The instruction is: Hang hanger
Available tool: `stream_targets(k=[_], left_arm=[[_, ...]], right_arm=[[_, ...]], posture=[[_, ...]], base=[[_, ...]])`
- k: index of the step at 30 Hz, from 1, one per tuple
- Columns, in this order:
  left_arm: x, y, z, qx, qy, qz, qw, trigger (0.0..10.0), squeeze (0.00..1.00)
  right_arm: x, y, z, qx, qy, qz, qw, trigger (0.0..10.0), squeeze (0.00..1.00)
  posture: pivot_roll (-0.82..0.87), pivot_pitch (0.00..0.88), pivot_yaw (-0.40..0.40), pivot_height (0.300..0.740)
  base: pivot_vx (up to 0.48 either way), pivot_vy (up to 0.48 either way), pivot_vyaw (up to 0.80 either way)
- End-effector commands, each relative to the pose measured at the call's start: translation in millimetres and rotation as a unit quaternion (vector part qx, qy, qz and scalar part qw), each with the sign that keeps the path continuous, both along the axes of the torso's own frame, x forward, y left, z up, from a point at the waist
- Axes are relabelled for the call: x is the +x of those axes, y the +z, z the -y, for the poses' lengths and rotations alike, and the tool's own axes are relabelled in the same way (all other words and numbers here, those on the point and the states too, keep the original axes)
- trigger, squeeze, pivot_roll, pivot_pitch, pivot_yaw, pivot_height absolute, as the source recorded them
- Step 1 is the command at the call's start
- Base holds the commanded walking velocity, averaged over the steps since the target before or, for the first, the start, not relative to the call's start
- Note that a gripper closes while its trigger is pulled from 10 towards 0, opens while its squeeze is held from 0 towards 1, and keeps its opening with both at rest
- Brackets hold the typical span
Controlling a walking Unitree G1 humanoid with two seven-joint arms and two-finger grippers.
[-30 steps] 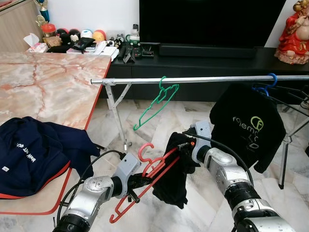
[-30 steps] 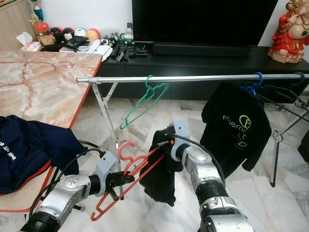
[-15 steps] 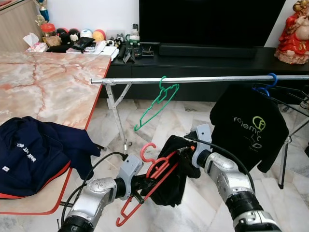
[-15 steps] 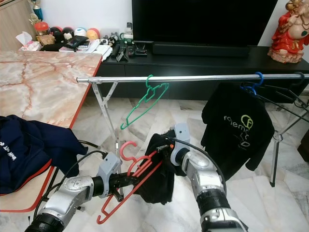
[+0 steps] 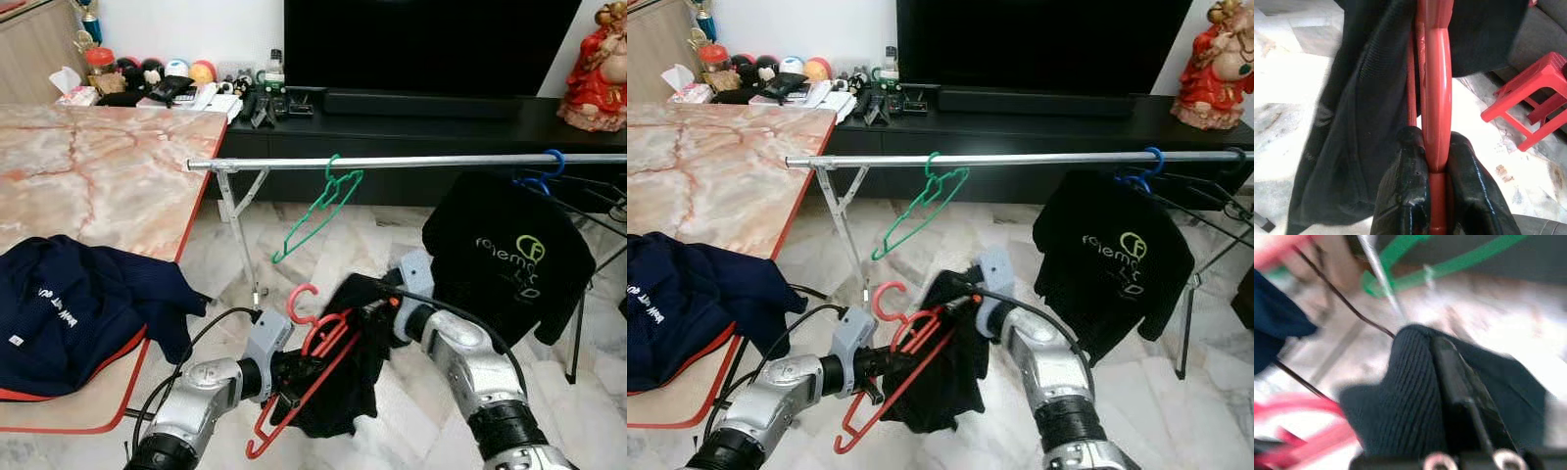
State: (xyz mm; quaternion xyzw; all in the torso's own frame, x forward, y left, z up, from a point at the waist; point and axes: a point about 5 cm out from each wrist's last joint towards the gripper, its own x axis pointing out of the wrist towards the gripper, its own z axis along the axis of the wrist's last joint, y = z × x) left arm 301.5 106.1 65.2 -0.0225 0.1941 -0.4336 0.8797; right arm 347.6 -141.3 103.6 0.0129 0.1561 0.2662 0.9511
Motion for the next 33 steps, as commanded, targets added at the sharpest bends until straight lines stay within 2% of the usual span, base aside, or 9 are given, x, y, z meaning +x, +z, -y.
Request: stream_targets(k=[1,6,12,17,23,25,29,30,33], left_arm=[[0.1,2.2,-1.2,-0.005,0.0,0.006,1.0,10.0,0.0],[0.9,2.8,-2.3,-0.012,0.004,0.006,1.0,10.0,0.0],[1.8,4.3,-2.0,-0.021,0.004,0.004,1.0,10.0,0.0],[1.2,4.8,-1.6,-0.027,0.0,0.002,1.0,10.0,0.0],[1.6,5.1,0.5,-0.034,0.002,0.002,0.999,10.0,0.0],[2.3,6.1,1.0,-0.039,0.005,0.004,0.999,10.0,0.0],[4.5,8.8,0.8,-0.052,0.016,0.007,0.998,10.0,0.0],[5.2,9.6,-0.3,-0.053,0.02,0.009,0.998,10.0,0.0],[5.7,9.8,-1.8,-0.052,0.023,0.012,0.998,10.0,0.0]], right_arm=[[3.5,12.7,3.1,0.01,0.0,0.031,0.999,10.0,0.0],[-1.8,25.6,-3.2,0.029,0.049,0.052,0.997,10.0,0.0],[-12.1,50.3,-20.0,0.074,0.142,0.108,0.981,10.0,0.0],[-23.0,48.9,-21.5,0.05,0.191,0.103,0.975,10.0,0.0],[-48.4,55.5,-30.1,0.077,0.282,0.118,0.949,10.0,0.0],[-47.5,51.8,-27.4,0.062,0.272,0.115,0.953,10.0,0.0],[-34.8,36.3,-10.8,0.014,0.19,0.091,0.977,10.0,0.0],[-26.6,34.3,0.3,0.013,0.131,0.084,0.988,10.0,0.0],[-25.4,36.3,6.5,0.018,0.109,0.088,0.99,10.0,0.0]], posture=[[0.02,0.062,-0.03,0.74],[0.02,0.065,-0.031,0.74],[0.02,0.066,-0.03,0.74],[0.01,0.069,-0.03,0.74],[0.01,0.071,-0.031,0.74],[0.01,0.072,-0.031,0.74],[0.01,0.073,-0.03,0.74],[0.01,0.074,-0.03,0.74],[0.01,0.074,-0.03,0.74]], base=[[0.0,0.0,0.0],[0.0,0.0,0.0],[0.0,0.0,0.0],[0.0,0.0,0.0],[0.0,0.0,0.0],[0.0,0.0,0.0],[0.0,0.0,0.0],[0.0,0.0,0.0],[0.0,0.0,0.0]])
